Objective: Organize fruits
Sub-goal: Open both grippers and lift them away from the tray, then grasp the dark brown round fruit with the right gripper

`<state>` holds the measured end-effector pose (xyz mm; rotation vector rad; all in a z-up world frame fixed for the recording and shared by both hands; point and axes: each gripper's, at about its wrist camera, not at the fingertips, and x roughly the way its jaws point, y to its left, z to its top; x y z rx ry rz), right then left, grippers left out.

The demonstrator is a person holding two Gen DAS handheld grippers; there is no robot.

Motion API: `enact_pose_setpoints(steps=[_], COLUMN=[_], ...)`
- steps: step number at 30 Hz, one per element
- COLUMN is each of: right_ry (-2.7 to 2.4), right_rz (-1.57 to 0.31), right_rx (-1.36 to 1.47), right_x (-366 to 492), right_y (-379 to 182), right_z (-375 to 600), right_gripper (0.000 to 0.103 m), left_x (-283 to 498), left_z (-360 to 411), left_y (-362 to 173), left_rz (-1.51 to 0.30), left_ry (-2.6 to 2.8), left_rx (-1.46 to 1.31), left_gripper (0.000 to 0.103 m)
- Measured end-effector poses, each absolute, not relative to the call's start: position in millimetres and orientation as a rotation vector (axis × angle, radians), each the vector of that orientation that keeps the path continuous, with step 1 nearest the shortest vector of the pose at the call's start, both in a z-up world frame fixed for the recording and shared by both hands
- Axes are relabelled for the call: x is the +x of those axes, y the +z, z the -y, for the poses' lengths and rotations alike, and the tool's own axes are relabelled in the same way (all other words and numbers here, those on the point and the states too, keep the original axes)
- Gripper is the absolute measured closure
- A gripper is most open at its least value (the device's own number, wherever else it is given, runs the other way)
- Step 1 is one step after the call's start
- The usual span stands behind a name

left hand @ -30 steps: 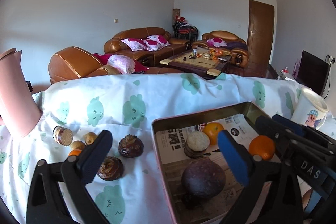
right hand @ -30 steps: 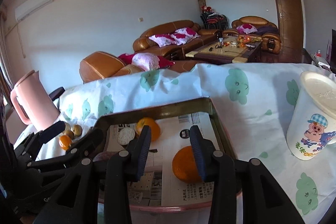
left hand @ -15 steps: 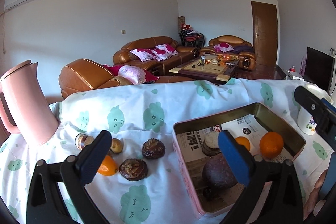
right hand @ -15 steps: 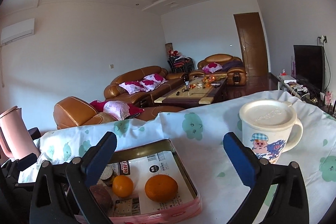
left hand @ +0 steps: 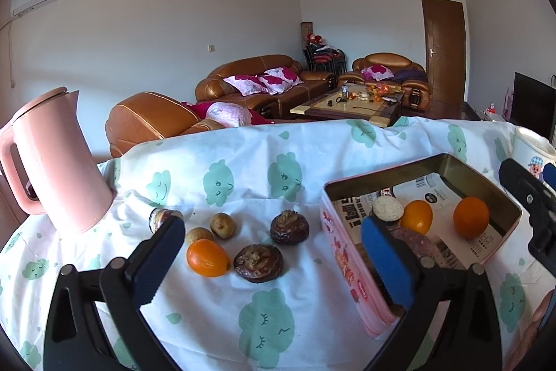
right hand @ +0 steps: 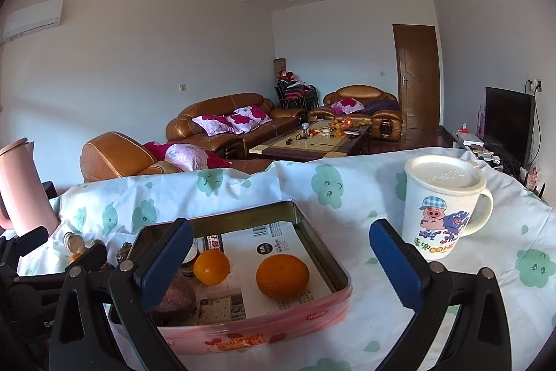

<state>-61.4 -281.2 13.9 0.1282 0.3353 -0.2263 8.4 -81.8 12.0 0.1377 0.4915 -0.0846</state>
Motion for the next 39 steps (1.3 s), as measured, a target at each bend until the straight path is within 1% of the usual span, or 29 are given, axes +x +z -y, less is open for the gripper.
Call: enact_pose_setpoints(steps=[11,28,36,38,39], right_ry=[-0.215,-0.097,0.004,0.046,0.07], right_rz=[-0.355,-0.386,-0.451,-0.477,-0.492], right_rx=[0.118,0.077,0.033,0.029,0.032], right_x=[-73,-66,-54,-50,-47], right_y=[13,11,7,4,3], right_z=[247,173,130,120,114], right_gripper=[0.001,0.001,0.001,0.003,0.008], left_x=[5,13,33,40,44], left_z=[47,-13,-67,-86,-96], left_y=[9,4,1,0,0], left_rz=[-0.514,-0.543,-0.571,-0.583,-0.593], left_ry=[-0.074,-0.015,0.091,0.136,0.163], left_rx=[0.1,0.061,0.075,0.064,0.058], left_gripper=[0.0,0.0,0.0,0.0,0.0])
